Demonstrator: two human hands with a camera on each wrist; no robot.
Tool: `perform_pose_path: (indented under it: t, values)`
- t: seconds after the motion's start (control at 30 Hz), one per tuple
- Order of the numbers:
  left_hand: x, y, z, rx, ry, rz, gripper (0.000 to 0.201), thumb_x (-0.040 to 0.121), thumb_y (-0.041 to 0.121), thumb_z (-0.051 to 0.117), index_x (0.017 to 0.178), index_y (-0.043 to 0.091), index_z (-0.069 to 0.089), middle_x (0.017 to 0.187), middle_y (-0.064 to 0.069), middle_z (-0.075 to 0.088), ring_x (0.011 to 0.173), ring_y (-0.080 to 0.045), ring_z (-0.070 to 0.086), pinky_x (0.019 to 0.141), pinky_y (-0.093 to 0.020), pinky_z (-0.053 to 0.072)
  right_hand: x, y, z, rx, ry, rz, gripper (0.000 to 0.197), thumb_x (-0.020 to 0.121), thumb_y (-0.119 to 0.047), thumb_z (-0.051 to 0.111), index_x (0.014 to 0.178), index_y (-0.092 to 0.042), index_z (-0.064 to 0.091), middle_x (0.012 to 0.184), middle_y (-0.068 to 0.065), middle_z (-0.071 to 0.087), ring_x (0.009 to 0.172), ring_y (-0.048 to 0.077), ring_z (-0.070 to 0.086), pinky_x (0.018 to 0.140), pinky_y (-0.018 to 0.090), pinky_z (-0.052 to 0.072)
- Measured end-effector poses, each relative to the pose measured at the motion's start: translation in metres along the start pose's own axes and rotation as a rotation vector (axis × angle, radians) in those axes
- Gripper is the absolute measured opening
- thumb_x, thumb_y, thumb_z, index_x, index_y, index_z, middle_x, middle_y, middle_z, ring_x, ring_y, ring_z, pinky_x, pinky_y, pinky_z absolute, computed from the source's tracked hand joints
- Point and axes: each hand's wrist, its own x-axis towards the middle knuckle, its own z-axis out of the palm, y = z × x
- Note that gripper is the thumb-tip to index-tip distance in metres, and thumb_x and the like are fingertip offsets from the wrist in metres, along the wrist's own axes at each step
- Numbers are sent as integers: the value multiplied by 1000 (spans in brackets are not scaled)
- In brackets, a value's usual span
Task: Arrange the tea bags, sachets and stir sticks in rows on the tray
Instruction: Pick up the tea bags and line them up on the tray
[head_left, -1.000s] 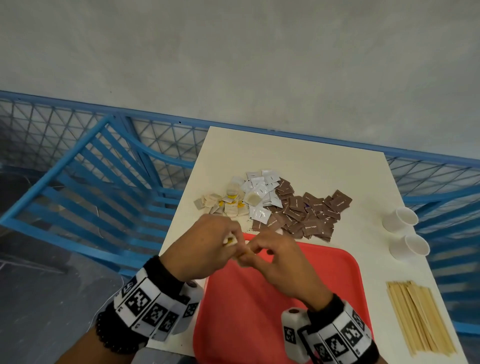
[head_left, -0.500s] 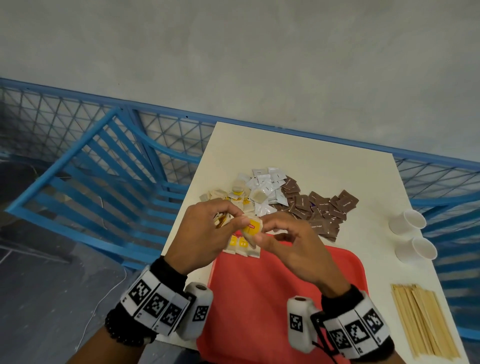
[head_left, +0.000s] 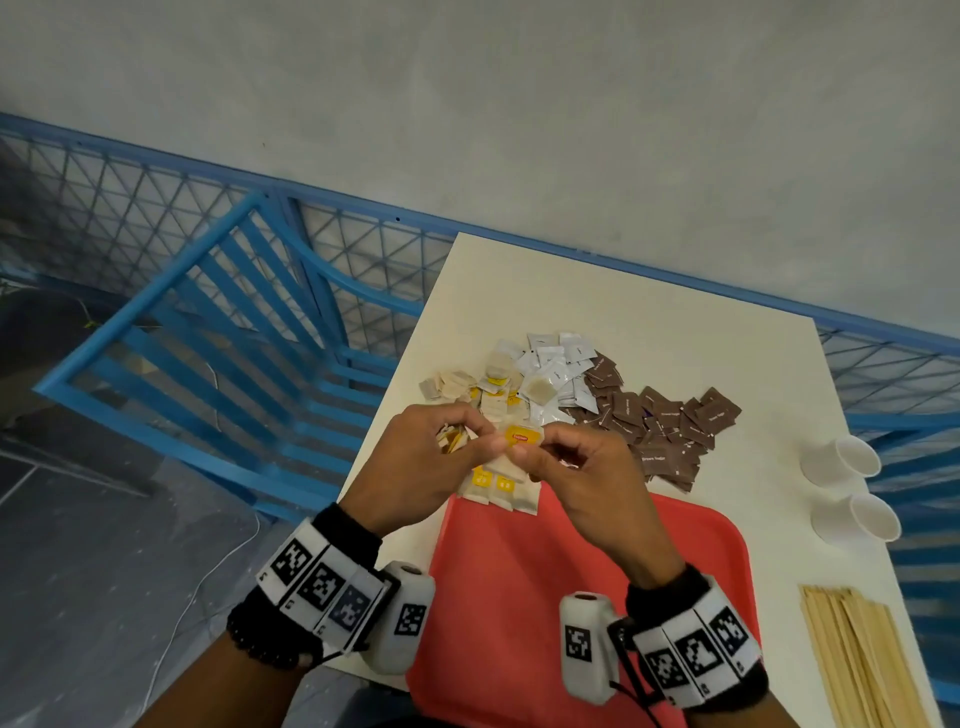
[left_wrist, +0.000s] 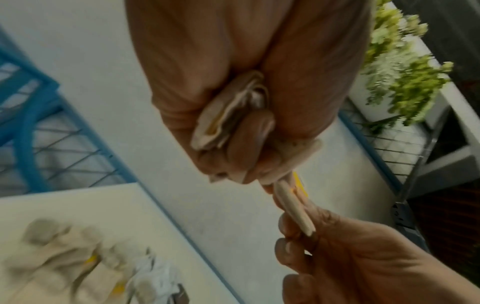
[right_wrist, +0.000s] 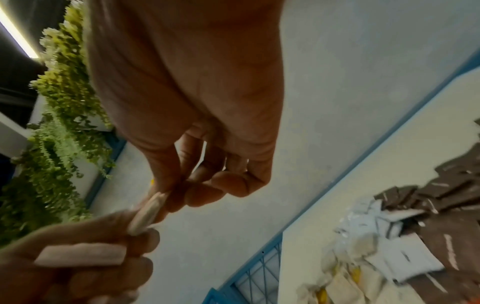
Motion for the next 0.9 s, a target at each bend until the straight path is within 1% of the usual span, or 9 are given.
perform_pose_path:
  t: [0.07, 0.2, 0.3, 0.37, 0.53, 0.6, 0.67, 0.8, 0.9]
  values:
    - [-4, -16, -1, -29, 28, -91, 12, 91, 26, 71, 84, 16, 70, 47, 19, 54, 41, 2, 47, 43, -9, 34, 6, 19, 6, 19, 20, 107, 29, 89, -21, 72, 73, 3, 65, 61, 10, 59, 57, 10, 50, 55, 20, 38]
    - [-24, -54, -5, -79, 69, -286, 14, 90, 33, 71, 87, 20, 71, 54, 7, 52, 48, -16, 48, 39, -21, 34, 11, 94, 38, -192, -15, 343, 33, 89, -15, 69, 65, 3, 55, 58, 3, 48, 54, 9, 41, 53, 23, 34]
    - [-42, -75, -10, -73, 50, -392, 13, 91, 31, 70, 86, 19, 71, 57, 1, 53, 49, -15, 48, 40, -22, 35, 15, 141, 71, -264, -4, 511, 31, 84, -11, 72, 60, -15, 54, 55, -6, 48, 52, 6, 41, 56, 23, 38]
    - [-51, -85, -15, -58, 58, -431, 12, 91, 30, 70, 86, 19, 70, 57, 2, 53, 50, -14, 48, 41, -21, 36, 18, 152, 88, -245, 47, 593, 24, 80, -10, 74, 69, -23, 56, 61, -9, 56, 58, 8, 51, 64, 26, 46]
    - [-58, -99, -25, -61, 80, -492, 12, 91, 31, 70, 87, 20, 70, 58, 1, 56, 49, -11, 50, 42, -21, 38, 23, 153, 103, -231, 174, 587, 26, 86, -4, 68, 78, -17, 47, 72, -2, 58, 65, 12, 55, 53, 13, 37]
    - [-58, -101, -25, -54, 81, -493, 11, 91, 31, 70, 86, 21, 70, 59, 1, 58, 48, -10, 51, 42, -22, 39, 24, 153, 104, -268, 202, 586, 28, 84, -11, 71, 78, -17, 45, 73, -1, 58, 72, 20, 56, 58, 24, 40]
    - [-56, -102, -25, -58, 81, -485, 12, 91, 31, 70, 86, 20, 70, 58, 2, 58, 48, -10, 51, 43, -22, 39, 23, 150, 105, -291, 204, 588, 30, 82, -16, 73, 79, -16, 43, 73, 1, 57, 69, 20, 53, 56, 29, 38]
    - [-51, -96, -23, -103, 78, -472, 20, 91, 39, 67, 89, 19, 69, 59, 2, 56, 49, -10, 50, 42, -22, 37, 18, 147, 103, -330, 196, 532, 22, 87, -14, 67, 83, -13, 46, 70, -1, 57, 61, 11, 49, 48, 16, 34]
    - [-46, -89, -22, -259, 78, -486, 39, 88, 51, 62, 94, 12, 69, 60, -1, 46, 46, -10, 42, 42, -21, 30, 14, 145, 100, -359, 155, 502, 15, 87, -8, 63, 83, -13, 49, 70, -1, 59, 63, 14, 53, 49, 13, 33]
